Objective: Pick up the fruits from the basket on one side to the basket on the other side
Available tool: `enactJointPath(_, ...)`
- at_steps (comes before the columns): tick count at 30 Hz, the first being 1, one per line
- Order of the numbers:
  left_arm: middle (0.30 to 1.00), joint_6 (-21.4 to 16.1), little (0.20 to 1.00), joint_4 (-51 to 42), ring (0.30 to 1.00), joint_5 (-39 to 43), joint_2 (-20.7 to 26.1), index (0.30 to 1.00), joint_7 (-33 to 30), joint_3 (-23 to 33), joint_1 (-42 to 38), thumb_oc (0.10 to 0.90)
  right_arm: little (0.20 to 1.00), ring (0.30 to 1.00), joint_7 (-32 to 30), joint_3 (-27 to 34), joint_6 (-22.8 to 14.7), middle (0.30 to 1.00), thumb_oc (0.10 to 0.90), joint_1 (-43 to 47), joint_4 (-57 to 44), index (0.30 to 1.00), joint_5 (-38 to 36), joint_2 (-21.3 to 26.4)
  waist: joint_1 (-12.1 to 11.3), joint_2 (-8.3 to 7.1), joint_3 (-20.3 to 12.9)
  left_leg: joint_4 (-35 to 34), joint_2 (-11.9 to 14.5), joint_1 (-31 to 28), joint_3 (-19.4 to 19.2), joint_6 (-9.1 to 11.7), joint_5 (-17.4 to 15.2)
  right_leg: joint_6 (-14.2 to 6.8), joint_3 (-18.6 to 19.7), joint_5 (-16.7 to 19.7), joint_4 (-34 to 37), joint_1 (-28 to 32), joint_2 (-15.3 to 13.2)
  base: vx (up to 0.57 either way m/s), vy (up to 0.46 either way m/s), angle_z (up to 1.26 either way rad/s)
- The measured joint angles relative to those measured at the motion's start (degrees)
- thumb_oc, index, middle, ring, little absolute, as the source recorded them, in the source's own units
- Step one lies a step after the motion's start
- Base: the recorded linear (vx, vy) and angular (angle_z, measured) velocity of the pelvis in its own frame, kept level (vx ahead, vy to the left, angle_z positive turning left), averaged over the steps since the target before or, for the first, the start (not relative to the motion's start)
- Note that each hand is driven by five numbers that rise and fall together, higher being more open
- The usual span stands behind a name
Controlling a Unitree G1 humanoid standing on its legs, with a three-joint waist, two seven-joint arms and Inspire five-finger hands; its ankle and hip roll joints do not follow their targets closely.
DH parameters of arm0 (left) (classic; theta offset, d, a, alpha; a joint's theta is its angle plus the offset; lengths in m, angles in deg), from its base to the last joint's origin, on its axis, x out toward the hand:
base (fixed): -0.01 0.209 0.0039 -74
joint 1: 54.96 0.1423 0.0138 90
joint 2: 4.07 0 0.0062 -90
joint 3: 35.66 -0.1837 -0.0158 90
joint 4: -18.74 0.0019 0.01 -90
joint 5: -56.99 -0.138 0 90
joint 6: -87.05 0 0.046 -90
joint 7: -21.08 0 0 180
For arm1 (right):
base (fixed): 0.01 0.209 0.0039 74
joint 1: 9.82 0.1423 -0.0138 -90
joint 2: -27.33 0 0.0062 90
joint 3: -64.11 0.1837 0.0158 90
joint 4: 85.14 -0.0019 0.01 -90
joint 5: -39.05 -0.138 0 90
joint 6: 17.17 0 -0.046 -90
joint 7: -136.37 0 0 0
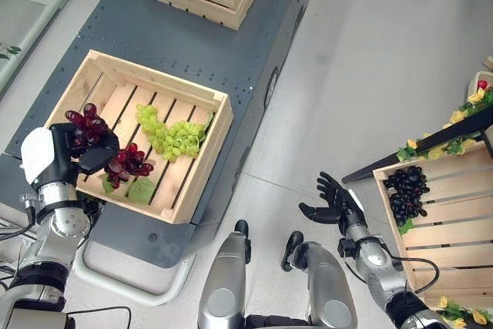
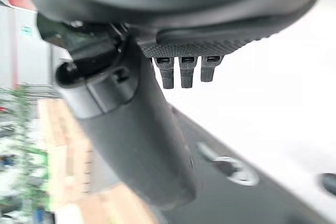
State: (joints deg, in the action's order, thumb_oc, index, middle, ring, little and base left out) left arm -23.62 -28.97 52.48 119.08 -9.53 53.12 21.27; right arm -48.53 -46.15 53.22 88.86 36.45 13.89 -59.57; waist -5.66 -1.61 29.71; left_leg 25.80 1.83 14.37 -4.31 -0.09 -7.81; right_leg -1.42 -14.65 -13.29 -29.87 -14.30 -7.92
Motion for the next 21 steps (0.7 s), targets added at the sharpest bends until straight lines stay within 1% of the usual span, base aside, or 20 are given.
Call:
enactJointPath(2,0.3,0.0,0.3,-2.9,0.3,1.3,0.0,0.3,0.1,0.6,0.1,0.4,0.9,0.9,-2.3,0.0,0.6,0.9,0.8,-0.1,-3.5,0.9,0.1,0.0,-0.1,0.02,-0.7,-4.6,-0.1,-4.5,-0.4,-0.1,1.4,-0.4,-0.1,1.0,4.0,4.0,0.4,0.1,-0.054,-0.02)
enactJointPath(3,0.3,-0.1,0.3,-3.9,0.3,3.0,0.0,0.3,0.2,0.7,0.2,0.4,0.9,0.9,-2.9,0.0,0.7,0.9,0.8,-0.1,-4.5,0.9,0.1,0.0,0.0,0.17,-2.1,-6.5,0.0,-5.5,-0.4,-0.1,1.8,-0.6,-0.1,1.5,5.9,4.9,0.6,0.07,-0.051,-0.04)
enactJointPath(4,0.3,-0.1,0.3,-4.5,0.3,4.0,0.0,0.3,0.5,0.7,0.3,0.4,0.9,0.9,-3.1,0.0,1.0,0.9,0.8,-0.1,-5.2,0.9,0.1,0.0,0.0,0.23,-2.7,-7.4,0.0,-6.2,-0.5,-0.1,2.0,-0.7,-0.2,1.8,6.8,5.5,0.7,0.08,-0.097,-0.06)
enactJointPath(6,0.3,-0.5,0.3,-7.5,0.3,7.6,-0.2,0.3,1.8,1.2,0.4,0.4,0.9,0.9,-3.2,0.1,1.3,0.9,0.8,-0.1,-8.0,0.9,0.0,0.0,0.1,0.75,-4.8,-11.5,-0.1,-9.2,-0.5,-0.1,3.2,-1.1,-0.3,3.1,11.0,8.7,1.5,0.04,-0.112,-0.03)
enactJointPath(7,0.3,-0.8,0.3,-9.4,0.3,8.3,-0.4,0.3,2.3,1.8,0.4,0.4,0.9,0.9,-3.2,0.1,1.7,0.9,0.8,0.0,-9.8,0.9,0.0,0.0,0.2,1.03,-5.5,-13.6,-0.2,-11.2,-0.5,-0.1,3.7,-1.2,-0.3,3.9,13.3,10.6,1.9,0.02,-0.107,-0.02)
enactJointPath(8,0.3,-1.2,0.3,-10.0,0.3,8.9,-0.5,0.3,2.7,1.8,0.4,0.4,0.9,0.9,-3.0,0.0,1.7,0.9,0.8,0.1,-10.3,0.9,0.0,-0.1,0.2,1.06,-6.0,-14.4,-0.2,-11.7,-0.4,0.0,4.0,-1.3,-0.3,4.1,14.2,11.2,2.0,0.03,-0.13,-0.02)
enactJointPath(10,0.3,-2.5,0.3,-12.0,0.3,9.9,-0.8,0.3,4.4,1.8,-0.3,0.4,0.9,0.9,-1.9,-0.3,1.9,0.9,0.8,0.5,-12.1,0.9,-0.3,-0.1,0.4,1.54,-8.6,-17.8,-0.5,-14.3,0.7,0.1,4.7,-1.7,-0.4,5.2,18.2,14.1,2.7,0.0,-0.128,0.06)
enactJointPath(12,0.3,-3.2,0.3,-12.2,0.3,11.3,-0.8,0.3,6.1,1.6,-1.4,0.4,0.9,0.9,0.2,-0.6,3.1,0.9,0.8,1.9,-12.2,0.9,-1.7,0.0,0.9,1.7,-10.5,-20.0,-0.6,-15.6,1.4,0.1,5.5,-2.0,-0.4,6.1,21.0,15.8,3.1,-0.01,-0.109,0.12)
enactJointPath(14,0.3,-3.3,0.3,-12.6,0.3,14.5,-0.8,0.3,8.7,1.1,-4.7,0.4,0.9,0.9,4.2,-1.3,5.4,0.9,0.8,4.5,-13.3,0.9,-5.0,1.0,1.1,1.96,-12.7,-23.1,-0.7,-17.0,2.2,0.1,6.8,-2.2,-0.4,7.9,25.5,18.0,3.8,0.0,-0.125,0.15)
enactJointPath(15,0.3,-3.3,0.3,-12.7,0.3,14.9,-0.8,0.3,9.2,1.0,-5.7,0.4,0.9,0.9,4.9,-1.4,6.0,0.9,0.8,5.2,-13.8,0.9,-5.3,1.3,1.1,1.96,-13.0,-23.5,-0.8,-17.2,2.3,0.1,7.0,-2.2,-0.4,8.3,26.5,18.5,3.9,0.0,-0.138,0.13)
enactJointPath(16,0.3,-3.3,0.3,-13.4,0.3,16.3,-0.8,0.3,10.1,0.9,-7.2,0.4,0.9,0.9,6.5,-1.7,7.0,0.9,0.8,7.1,-14.2,0.9,-7.0,1.6,1.1,1.99,-13.2,-24.7,-0.7,-18.1,2.4,0.1,7.5,-2.4,-0.3,9.2,28.5,19.9,4.1,0.0,-0.111,0.07)
enactJointPath(18,0.3,-3.3,0.3,-14.2,0.3,17.1,-0.8,0.3,10.7,0.0,-9.0,0.4,0.9,0.9,7.2,-2.1,8.6,0.9,0.8,9.3,-14.3,0.9,-7.4,2.2,1.1,2.0,-13.4,-25.1,-1.0,-18.5,2.5,0.0,7.6,-2.5,-0.3,10.3,30.7,21.0,4.4,0.0,-0.084,0.02)
enactJointPath(20,0.3,-3.3,0.3,-15.9,0.3,17.8,-0.6,0.3,11.9,-2.1,-11.4,0.4,0.9,0.9,8.0,-2.6,11.0,0.9,0.8,13.7,-14.3,0.9,-7.4,2.6,0.7,1.9,-14.7,-26.6,-1.0,-18.8,2.6,-0.1,8.4,-2.6,-0.2,12.0,33.9,22.1,4.5,-0.01,-0.125,-0.01)
enactJointPath(21,0.3,-3.2,0.3,-16.1,0.3,17.8,-0.5,0.3,12.2,-3.4,-12.9,0.4,0.9,0.9,8.2,-2.7,12.2,0.9,0.8,15.8,-14.4,0.9,-7.6,2.8,0.5,1.85,-14.7,-26.7,-1.0,-19.0,2.5,-0.1,8.4,-2.6,-0.1,12.6,35.0,22.8,4.5,-0.02,-0.135,0.01)
